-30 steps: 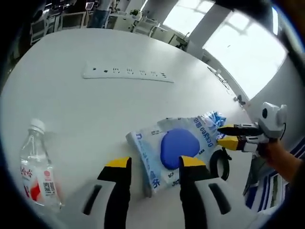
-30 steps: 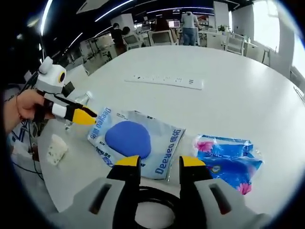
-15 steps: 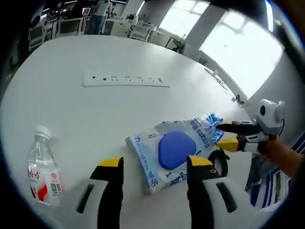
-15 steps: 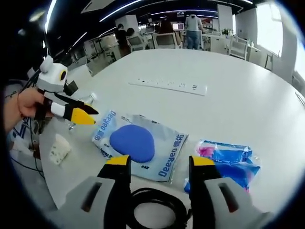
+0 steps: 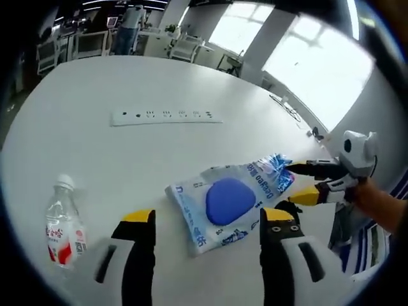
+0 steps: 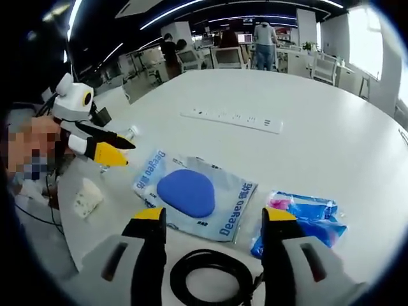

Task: Arrange the tabletop items into an orderly group along one side of the table until the central work area is clear of visible clutter.

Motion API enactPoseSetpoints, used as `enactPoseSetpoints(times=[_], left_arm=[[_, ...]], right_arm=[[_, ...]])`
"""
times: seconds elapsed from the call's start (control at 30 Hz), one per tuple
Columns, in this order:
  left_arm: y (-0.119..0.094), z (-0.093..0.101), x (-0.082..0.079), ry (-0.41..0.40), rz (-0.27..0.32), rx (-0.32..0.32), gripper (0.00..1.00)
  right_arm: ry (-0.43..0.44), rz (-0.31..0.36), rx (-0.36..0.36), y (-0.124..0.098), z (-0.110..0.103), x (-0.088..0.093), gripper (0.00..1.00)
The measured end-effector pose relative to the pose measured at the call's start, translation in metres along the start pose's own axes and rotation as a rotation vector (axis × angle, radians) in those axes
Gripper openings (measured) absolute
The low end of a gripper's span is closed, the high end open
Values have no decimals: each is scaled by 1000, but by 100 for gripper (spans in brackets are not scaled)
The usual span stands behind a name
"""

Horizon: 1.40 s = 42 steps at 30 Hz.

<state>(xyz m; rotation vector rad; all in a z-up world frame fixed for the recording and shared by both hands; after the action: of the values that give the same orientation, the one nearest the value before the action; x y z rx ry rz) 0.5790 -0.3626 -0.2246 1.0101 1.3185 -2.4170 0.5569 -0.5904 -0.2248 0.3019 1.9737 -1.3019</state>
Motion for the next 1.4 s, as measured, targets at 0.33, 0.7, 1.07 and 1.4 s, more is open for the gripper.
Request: enactPoseSetpoints(times=[0.33, 0.7, 1.07, 1.4], left_arm=[[-21, 9, -1, 35, 33, 5, 80], [-53, 12, 2, 40, 75, 2, 84], [-88, 13, 9, 61, 105, 8, 87], [-124, 5, 18, 70, 124, 1, 87]], right_arm=[[-24, 15, -41, -12, -12, -5, 66], [-58, 27, -100, -20, -28, -11, 66], [-80, 33, -136, -31, -46, -11, 66], [-90, 57, -152, -37, -67, -19, 66]])
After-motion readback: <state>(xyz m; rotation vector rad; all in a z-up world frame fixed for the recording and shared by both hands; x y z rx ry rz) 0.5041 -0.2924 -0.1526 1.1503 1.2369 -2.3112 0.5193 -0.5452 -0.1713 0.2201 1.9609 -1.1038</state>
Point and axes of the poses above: the point that each gripper's makers call its tool centre point, and the gripper's own axes: y roughly forward along the fingers, z roughly to its right, x roughly out of its underside, the point moved 6 cm from there along -y, roughly backward along the fingers, and after that the axes turned 4 degrees about y, right-handed, at the moved point
